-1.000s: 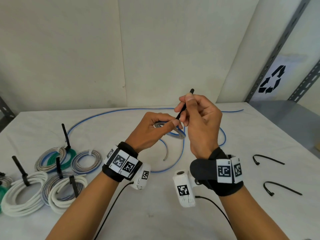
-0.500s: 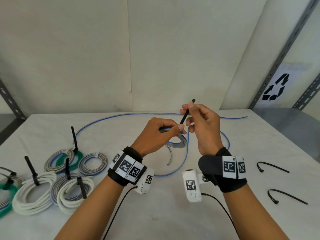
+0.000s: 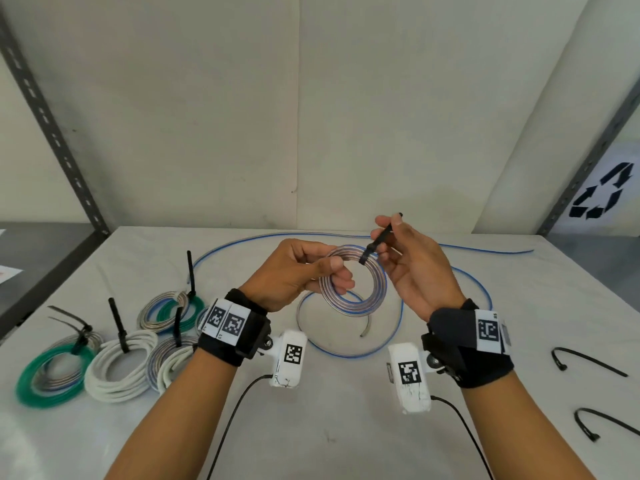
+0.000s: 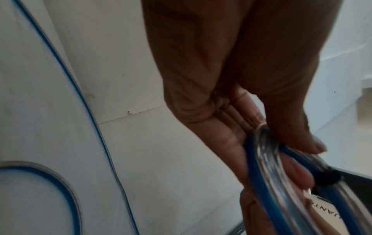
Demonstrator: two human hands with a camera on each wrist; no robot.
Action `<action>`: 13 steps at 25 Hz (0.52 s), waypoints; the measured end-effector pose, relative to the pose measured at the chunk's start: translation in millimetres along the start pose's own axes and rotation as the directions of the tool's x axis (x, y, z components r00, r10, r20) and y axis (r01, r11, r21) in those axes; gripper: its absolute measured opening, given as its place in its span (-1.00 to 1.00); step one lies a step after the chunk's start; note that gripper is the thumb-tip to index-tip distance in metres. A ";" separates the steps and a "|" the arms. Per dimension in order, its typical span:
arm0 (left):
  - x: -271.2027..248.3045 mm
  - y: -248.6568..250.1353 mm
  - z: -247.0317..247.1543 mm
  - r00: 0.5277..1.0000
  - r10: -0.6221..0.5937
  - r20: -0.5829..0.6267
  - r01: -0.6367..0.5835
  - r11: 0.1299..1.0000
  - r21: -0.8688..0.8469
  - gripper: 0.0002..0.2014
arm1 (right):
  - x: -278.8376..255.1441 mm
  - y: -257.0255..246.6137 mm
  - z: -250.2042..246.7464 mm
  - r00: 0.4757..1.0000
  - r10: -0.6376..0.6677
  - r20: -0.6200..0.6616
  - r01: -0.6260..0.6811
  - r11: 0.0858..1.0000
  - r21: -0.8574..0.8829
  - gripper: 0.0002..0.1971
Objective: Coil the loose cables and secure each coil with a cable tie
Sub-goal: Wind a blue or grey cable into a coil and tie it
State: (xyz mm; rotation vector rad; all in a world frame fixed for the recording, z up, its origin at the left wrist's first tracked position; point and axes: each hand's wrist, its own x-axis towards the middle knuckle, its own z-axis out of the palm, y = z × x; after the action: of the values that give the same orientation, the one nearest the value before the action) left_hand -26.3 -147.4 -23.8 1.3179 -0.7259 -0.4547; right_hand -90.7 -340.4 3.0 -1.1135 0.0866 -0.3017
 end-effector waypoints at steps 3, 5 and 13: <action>-5.8 5.9 -7.5 0.994 -0.018 -0.108 0.010 0.997 -0.076 -0.81 | -3.8 6.3 12.6 0.988 0.043 0.147 -0.033 0.997 -0.071 -0.64; -10.0 6.9 -12.9 0.987 -0.045 -0.156 0.028 0.994 -0.108 -0.77 | -3.6 8.3 21.9 0.981 0.038 0.188 -0.033 0.999 -0.028 -0.73; -31.3 26.7 -30.9 0.958 -0.206 -0.201 0.241 0.956 0.167 -0.53 | 10.6 17.3 65.7 0.903 -0.283 0.324 0.426 0.694 -0.581 -0.85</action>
State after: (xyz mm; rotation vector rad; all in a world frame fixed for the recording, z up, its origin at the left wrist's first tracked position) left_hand -29.2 -98.8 -7.2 1.6092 -0.4770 -0.4476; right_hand -62.9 -279.3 17.5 -1.8563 -0.2457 -0.5257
